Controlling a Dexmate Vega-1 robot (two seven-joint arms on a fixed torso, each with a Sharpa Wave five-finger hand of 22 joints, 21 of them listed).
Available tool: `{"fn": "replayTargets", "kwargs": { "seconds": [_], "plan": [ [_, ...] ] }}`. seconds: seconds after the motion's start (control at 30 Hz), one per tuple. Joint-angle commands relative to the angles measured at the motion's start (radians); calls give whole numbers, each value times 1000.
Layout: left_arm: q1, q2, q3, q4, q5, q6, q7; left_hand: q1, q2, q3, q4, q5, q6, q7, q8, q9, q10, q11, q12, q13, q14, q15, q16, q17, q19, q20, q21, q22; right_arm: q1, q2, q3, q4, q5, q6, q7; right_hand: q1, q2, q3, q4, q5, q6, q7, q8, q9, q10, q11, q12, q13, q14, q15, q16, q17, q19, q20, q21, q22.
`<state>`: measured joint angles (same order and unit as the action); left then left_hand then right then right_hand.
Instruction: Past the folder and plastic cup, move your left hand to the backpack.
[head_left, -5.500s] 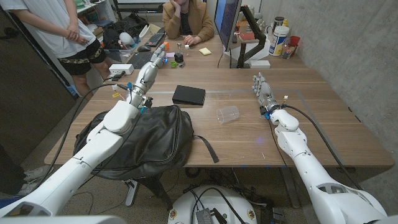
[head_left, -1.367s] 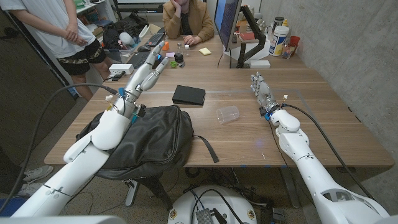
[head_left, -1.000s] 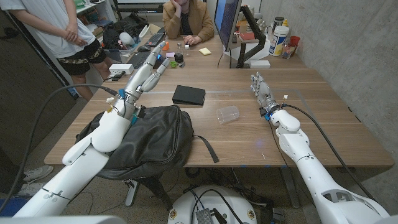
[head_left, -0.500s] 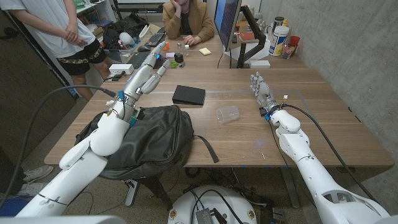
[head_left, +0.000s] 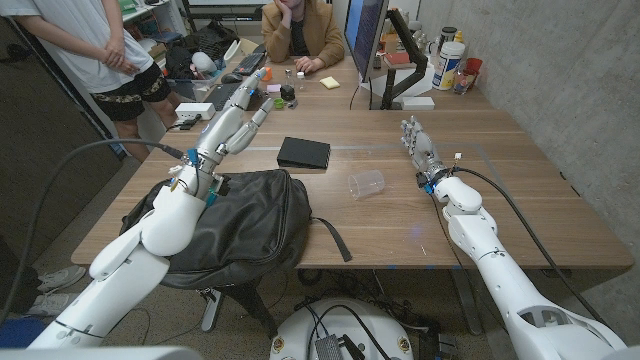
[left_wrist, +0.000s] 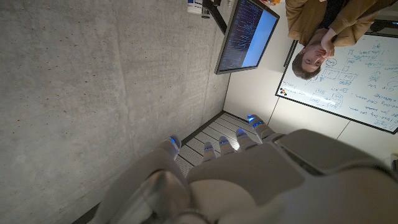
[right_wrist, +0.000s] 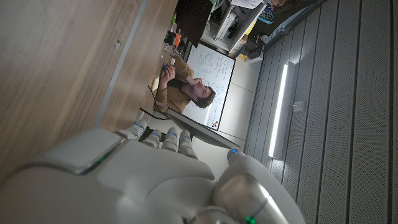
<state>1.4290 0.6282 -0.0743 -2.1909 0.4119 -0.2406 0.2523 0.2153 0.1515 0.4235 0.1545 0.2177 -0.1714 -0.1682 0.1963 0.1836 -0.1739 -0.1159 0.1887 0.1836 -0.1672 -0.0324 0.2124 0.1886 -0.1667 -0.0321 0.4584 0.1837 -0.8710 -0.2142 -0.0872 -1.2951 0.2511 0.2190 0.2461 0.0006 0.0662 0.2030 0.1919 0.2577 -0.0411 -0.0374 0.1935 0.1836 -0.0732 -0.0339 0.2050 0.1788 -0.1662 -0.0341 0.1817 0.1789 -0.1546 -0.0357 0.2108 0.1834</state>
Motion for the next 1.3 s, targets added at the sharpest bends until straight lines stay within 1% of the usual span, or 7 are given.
{"fn": "replayTargets", "kwargs": {
  "seconds": [0.03,0.37,0.67,0.83,0.97,1.07,1.3],
  "plan": [
    [19,-11,-15,-14,27,-9,-9,15,5,9,-2,-4,-75,-5,-1,2,-94,2,3,2,-134,-51,3,3,-63,-48,-3,5,4,0,-6,1,-6,-1,-3,-5,107,-3,-4,2,4,-2,-2,2,-3,0,0,3,-56,-20,4,2,-12,-95,-2,5],
    [46,-27,-39,-34,57,-16,-7,16,2,8,-2,-5,-71,-6,0,2,-94,3,2,2,-134,-52,2,3,-63,-49,-4,5,14,1,-15,4,-14,-4,-3,-4,107,-4,-4,2,5,-2,-1,2,-3,1,-1,3,-57,-19,3,2,-12,-95,-2,5],
    [56,-40,-56,-36,75,-24,-8,18,-1,8,-2,-7,-68,-3,-1,2,-97,2,1,2,-137,-50,1,3,-66,-49,-7,5,17,3,-20,16,-19,-4,-5,-4,107,-4,-4,2,4,-1,-2,2,-3,2,-1,3,-57,-19,3,2,-13,-94,-2,5],
    [62,-48,-63,-39,90,-29,-5,20,-2,8,-2,-8,-70,-7,-2,2,-100,2,-1,2,-139,-51,0,3,-67,-50,-8,5,18,0,-19,13,-23,-5,-7,-4,107,-4,-4,3,4,-2,-2,2,-4,1,-1,3,-57,-19,3,2,-13,-94,-2,5],
    [68,-53,-67,-47,112,-24,-3,21,-2,8,-2,-8,-71,-8,-3,2,-101,2,-1,2,-142,-51,-1,3,-68,-49,-9,5,20,-4,-18,7,-25,-7,-9,-4,107,-4,-4,3,4,-2,-2,2,-3,2,0,3,-57,-20,3,1,-13,-94,-2,5],
    [71,-57,-66,-60,155,0,1,21,-3,8,-2,-8,-71,-10,-3,2,-102,1,-1,2,-142,-51,-1,3,-68,-49,-9,5,24,-3,-19,11,-24,-9,-5,-4,107,-4,-4,3,4,-3,-2,2,-3,1,-1,3,-58,-19,3,1,-13,-93,-2,5],
    [72,-58,-64,-71,162,21,-14,23,-3,8,-3,-9,-71,-11,-4,2,-101,3,-1,2,-141,-50,-1,3,-69,-46,-11,5,31,-1,-23,25,-26,-7,0,-4,107,-4,-4,3,4,-4,-2,2,-4,0,-1,3,-58,-19,3,1,-14,-92,-3,5]
  ]
}}
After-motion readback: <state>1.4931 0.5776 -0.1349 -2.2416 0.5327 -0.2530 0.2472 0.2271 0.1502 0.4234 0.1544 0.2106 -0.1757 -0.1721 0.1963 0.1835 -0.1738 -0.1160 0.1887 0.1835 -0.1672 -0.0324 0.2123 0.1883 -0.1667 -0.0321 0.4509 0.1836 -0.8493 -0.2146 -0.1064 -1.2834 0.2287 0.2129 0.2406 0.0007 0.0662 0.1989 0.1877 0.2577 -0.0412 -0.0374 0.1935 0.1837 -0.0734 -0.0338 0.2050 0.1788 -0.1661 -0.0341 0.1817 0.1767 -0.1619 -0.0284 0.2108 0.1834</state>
